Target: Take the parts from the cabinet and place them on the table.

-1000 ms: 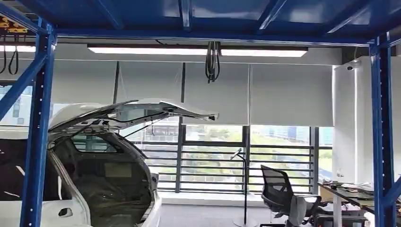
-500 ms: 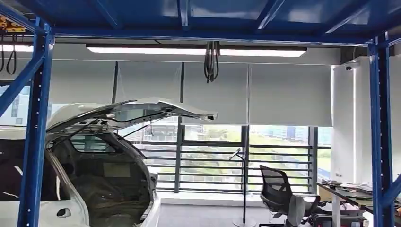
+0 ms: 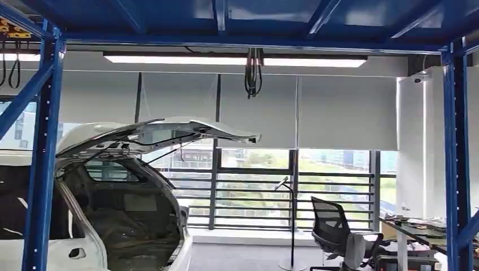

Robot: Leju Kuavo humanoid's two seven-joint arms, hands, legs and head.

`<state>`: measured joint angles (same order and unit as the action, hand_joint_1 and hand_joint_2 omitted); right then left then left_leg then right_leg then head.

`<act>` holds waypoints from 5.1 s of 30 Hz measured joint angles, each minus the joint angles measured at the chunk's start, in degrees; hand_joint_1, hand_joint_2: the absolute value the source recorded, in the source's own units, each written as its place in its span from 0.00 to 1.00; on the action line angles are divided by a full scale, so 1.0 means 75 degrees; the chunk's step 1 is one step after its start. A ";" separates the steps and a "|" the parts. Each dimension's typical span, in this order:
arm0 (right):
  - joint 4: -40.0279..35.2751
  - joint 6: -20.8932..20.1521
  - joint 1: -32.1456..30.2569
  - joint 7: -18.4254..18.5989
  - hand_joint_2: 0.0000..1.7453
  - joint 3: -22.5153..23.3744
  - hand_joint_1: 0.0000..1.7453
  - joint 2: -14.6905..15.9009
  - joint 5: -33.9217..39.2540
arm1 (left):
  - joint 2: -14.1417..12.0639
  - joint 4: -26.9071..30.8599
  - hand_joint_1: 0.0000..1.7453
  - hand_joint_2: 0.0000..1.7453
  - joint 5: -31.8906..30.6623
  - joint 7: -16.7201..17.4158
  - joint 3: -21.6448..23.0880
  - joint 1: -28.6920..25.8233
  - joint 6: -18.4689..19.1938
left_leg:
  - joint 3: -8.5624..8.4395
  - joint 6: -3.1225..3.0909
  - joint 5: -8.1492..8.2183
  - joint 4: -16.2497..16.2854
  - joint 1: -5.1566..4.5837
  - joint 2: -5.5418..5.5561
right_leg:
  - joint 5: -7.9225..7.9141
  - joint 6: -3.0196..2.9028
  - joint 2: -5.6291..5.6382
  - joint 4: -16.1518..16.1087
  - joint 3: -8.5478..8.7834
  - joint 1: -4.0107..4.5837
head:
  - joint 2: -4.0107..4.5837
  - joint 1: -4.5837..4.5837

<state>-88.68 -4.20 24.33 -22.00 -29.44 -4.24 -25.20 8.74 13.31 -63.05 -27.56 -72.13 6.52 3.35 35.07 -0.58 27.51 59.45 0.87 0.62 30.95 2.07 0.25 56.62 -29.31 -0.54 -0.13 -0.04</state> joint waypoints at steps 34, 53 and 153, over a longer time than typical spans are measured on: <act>-0.2560 -0.2660 -0.1297 -0.0897 1.00 -0.0125 1.00 0.0507 0.4270 | -0.0256 0.0000 0.00 1.00 0.0011 -0.0026 -0.0116 -0.0193 -0.0052 | -0.0297 0.0306 0.0299 -0.0082 0.0093 -0.0018 | -0.0353 -0.0216 0.0009 0.0196 -0.0513 -0.0071 | 0.0000 0.0003; -0.2569 -0.2736 -0.1408 -0.0935 1.00 -0.0108 1.00 0.0735 0.4310 | -0.0446 0.0003 0.00 1.00 -0.0027 0.0280 -0.0116 -0.0297 -0.0149 | -0.0098 -0.0064 0.0052 -0.0083 0.0029 -0.0021 | 0.0861 0.0048 0.0000 0.2303 -0.1349 -0.0009 | 0.0000 0.0003; -0.2831 -0.2963 -0.1663 -0.1033 1.00 0.0565 1.00 0.1137 0.4657 | -0.0402 -0.0009 0.00 1.00 -0.0353 0.0018 -0.0108 -0.0315 0.0128 | 0.0008 0.0030 -0.0399 -0.0269 -0.0065 -0.0152 | 0.0092 -0.0172 0.0018 -0.0213 0.0490 0.0134 | 0.0000 -0.0009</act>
<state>-109.92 -26.42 11.86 -29.75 -25.20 4.28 9.73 5.73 13.25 -65.70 -27.43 -72.94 4.16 4.31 35.13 -0.36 24.52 57.43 0.38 -0.52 31.64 0.78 0.39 55.02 -25.63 0.46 -0.13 -0.11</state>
